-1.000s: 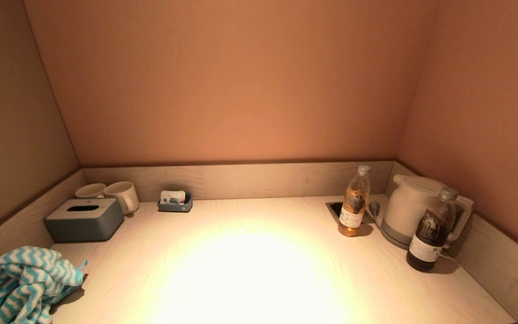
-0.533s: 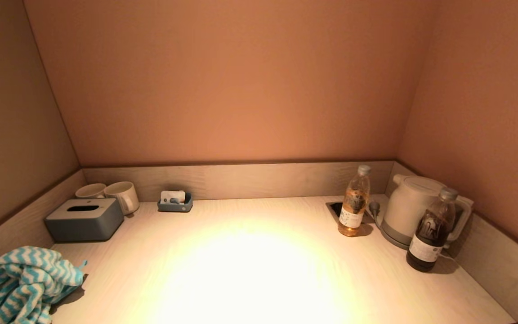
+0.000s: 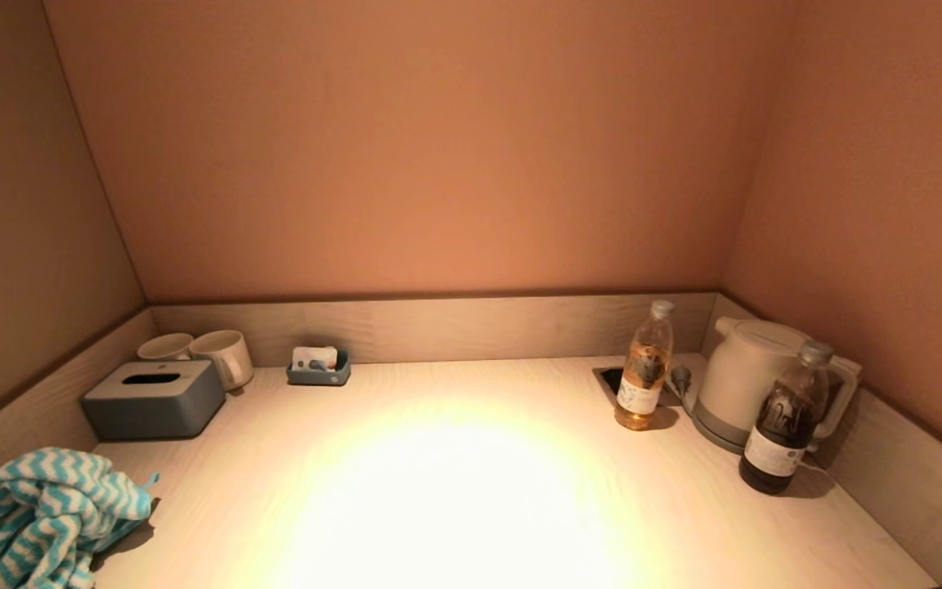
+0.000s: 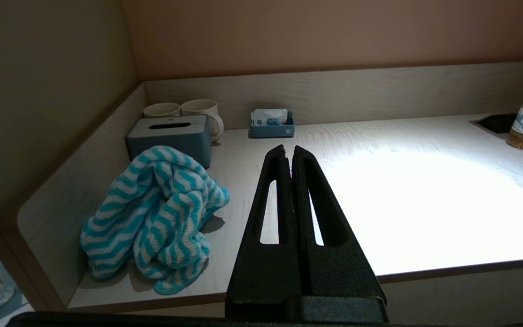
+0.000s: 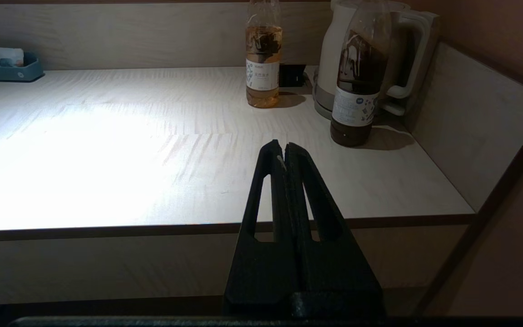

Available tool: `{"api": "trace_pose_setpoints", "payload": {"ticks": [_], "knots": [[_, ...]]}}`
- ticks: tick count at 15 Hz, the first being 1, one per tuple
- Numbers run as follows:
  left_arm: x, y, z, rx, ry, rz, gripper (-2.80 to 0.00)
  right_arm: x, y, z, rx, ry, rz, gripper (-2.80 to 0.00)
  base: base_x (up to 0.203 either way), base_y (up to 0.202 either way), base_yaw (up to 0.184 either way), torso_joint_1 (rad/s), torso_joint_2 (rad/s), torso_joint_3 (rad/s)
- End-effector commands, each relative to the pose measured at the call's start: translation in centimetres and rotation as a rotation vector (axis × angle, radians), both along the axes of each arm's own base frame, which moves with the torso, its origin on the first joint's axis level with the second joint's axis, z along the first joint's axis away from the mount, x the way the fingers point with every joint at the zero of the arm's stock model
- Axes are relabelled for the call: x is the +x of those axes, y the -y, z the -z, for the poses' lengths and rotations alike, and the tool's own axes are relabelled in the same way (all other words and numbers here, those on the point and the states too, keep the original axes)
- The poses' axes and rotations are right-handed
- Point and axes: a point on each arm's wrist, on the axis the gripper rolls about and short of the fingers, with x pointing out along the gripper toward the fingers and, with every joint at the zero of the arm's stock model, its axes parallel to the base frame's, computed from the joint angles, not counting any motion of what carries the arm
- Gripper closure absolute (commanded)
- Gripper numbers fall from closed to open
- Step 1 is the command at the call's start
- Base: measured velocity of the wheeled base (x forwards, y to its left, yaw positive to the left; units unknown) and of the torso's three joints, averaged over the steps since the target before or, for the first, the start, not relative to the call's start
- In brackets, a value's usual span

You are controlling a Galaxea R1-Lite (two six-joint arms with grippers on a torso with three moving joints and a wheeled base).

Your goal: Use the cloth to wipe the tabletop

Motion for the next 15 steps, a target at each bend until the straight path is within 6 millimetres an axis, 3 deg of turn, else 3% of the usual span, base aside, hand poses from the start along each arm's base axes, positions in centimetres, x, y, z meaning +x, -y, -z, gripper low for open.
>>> {"api": "trace_pose_setpoints", "payload": {"ticks": [1,5,12,15], "knots": [[0.3,0.0,0.7,0.022,-0.001,0.007,0.0,0.0,0.0,0.0,0.0,-0.003,-0.001,0.0,0.0,0.0,0.0,0.0,0.0,0.0],[2.1,0.0,3.5,0.139,0.008,-0.018,0.0,0.0,0.0,0.0,0.0,-0.001,-0.001,0.0,0.0,0.0,0.0,0.0,0.0,0.0],[3.0,-0.2,5.8,0.139,-0.067,-0.073,0.0,0.0,0.0,0.0,0.0,-0.001,-0.001,0.0,0.0,0.0,0.0,0.0,0.0,0.0],[3.0,-0.2,5.9,0.12,-0.075,-0.087,0.0,0.0,0.0,0.0,0.0,-0.001,-0.001,0.0,0.0,0.0,0.0,0.0,0.0,0.0]]}}
